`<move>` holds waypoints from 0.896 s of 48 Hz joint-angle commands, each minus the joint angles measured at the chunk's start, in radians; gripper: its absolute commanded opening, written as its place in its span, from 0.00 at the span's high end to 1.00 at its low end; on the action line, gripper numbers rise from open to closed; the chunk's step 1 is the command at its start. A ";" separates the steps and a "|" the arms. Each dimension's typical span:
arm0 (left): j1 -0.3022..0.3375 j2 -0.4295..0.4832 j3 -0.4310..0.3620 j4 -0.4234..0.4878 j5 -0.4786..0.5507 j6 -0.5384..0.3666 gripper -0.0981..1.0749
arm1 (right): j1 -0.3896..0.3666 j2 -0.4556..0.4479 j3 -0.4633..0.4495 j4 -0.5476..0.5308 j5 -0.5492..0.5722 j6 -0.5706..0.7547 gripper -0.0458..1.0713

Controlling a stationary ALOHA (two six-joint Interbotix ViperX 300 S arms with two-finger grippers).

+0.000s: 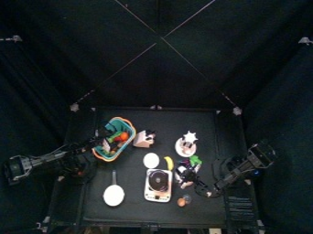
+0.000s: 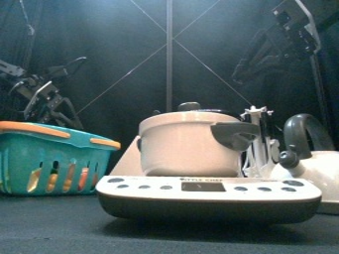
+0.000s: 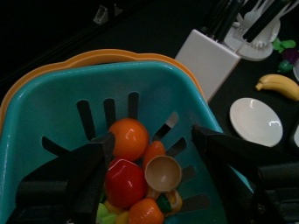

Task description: Grab half of eggshell from table

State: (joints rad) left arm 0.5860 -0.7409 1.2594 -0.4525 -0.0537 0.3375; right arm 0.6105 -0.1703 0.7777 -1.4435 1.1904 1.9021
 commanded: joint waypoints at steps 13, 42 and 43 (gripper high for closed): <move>-0.152 -0.077 -0.028 -0.002 0.002 -0.008 0.05 | 0.097 -0.098 -0.038 0.149 -0.229 -0.141 0.34; -0.738 0.075 -0.100 -0.087 -0.173 -0.038 0.05 | 0.179 0.064 -0.011 0.433 -0.561 -0.204 0.34; -0.749 0.080 -0.103 -0.087 -0.173 -0.038 0.05 | 0.172 0.074 -0.011 0.433 -0.580 -0.204 0.34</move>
State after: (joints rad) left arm -0.1166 -0.6796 1.1934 -0.5384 -0.2102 0.2991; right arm 0.8053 -0.1043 0.7747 -1.0063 0.6581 1.6966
